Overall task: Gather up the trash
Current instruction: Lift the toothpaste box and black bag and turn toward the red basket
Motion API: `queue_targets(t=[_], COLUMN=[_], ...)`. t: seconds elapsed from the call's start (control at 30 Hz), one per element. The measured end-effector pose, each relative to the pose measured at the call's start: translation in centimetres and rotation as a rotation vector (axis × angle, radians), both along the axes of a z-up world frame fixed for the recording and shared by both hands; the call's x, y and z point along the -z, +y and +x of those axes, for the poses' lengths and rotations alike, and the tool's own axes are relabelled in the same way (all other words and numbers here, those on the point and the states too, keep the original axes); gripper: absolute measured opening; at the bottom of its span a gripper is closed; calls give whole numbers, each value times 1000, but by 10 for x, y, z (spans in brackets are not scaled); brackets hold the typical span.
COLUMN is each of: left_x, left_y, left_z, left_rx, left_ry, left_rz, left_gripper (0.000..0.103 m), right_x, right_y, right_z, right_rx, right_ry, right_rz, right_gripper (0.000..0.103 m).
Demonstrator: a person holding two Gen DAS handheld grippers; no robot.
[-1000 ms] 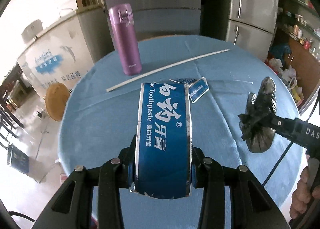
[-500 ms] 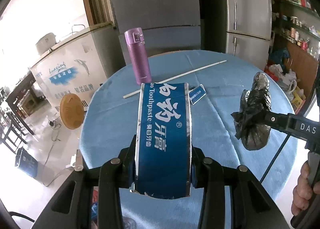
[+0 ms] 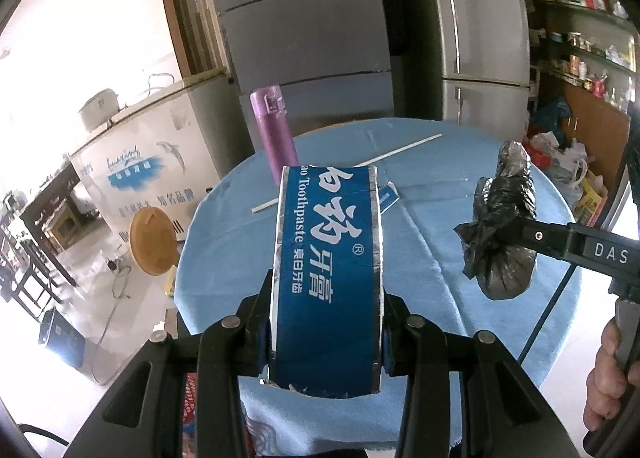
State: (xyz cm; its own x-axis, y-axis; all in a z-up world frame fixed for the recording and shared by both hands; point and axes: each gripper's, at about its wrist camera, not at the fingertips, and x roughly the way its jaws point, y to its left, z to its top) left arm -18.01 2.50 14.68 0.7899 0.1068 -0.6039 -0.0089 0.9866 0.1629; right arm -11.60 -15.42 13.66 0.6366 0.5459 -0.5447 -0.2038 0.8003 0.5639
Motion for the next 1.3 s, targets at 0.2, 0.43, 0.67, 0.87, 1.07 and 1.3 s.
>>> queue_targets(t=[0.2,0.43,0.67,0.87,1.07,1.3], left_x=[-10,-8,-9,-11,-17,-18], left_y=[-7,-10,-14,-15,-11,-7], left_z=[-9,-16,-23,-24,-33,-40], left_rx=[4,-3,-4,3,-4,-8], left_ry=[-32,-32,-43,-42,-72,-82], left_rz=[20,31,31,25,24,5], left_gripper=[42,42,42,42,42,42], right_x=[-8,-8,-15,-15,-17,-20], right_y=[-8,-16,-20,-20,-23,-19], right_z=[-11,-22,-33,-39,-44,-54], right_rx=[11,19,33,39,44,40], right_ry=[-30,-29,-53,-51,-73,-99], right_rz=[8,17,24,34,31,20], right_gripper=[41,41,41,41,41,41])
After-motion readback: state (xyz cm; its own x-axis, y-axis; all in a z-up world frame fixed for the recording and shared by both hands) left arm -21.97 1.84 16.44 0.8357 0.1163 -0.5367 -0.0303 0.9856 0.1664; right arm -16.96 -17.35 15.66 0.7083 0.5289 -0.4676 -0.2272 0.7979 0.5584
